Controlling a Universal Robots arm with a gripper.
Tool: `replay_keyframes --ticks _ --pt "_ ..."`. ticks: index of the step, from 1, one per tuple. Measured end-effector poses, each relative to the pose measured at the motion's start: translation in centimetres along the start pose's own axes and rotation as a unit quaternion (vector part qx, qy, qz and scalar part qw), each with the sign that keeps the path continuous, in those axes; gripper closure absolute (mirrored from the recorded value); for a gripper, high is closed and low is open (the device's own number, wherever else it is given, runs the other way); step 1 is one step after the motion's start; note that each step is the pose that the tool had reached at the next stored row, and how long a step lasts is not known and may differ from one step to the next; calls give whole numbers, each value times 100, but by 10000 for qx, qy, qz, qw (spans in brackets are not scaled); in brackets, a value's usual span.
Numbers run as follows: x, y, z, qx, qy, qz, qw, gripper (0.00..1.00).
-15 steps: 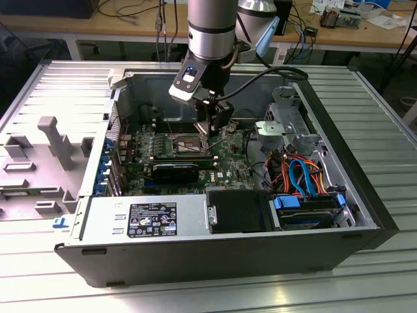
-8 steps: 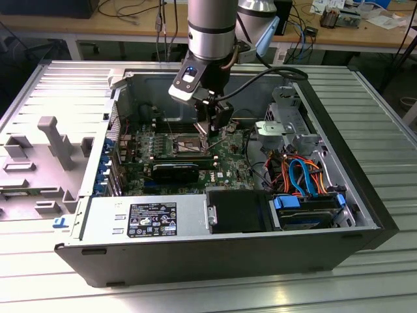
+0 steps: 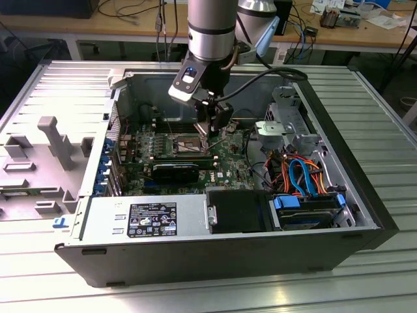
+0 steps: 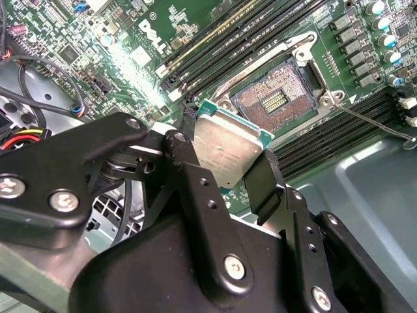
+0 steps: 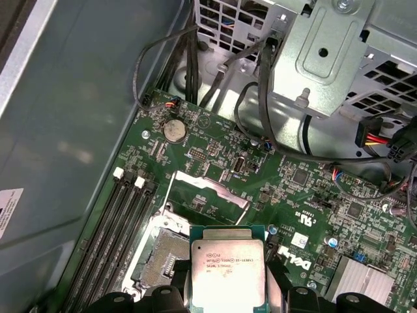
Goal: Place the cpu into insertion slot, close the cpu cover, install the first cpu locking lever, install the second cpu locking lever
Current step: 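Place the cpu into insertion slot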
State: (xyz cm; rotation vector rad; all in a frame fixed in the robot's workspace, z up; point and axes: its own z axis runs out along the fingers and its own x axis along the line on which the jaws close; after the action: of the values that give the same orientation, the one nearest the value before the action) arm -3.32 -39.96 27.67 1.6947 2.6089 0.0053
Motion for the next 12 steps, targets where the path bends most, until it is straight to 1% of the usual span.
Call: replay_keyframes --ticks 12 --pt "0 0 7 1 -2 51 10000 45"
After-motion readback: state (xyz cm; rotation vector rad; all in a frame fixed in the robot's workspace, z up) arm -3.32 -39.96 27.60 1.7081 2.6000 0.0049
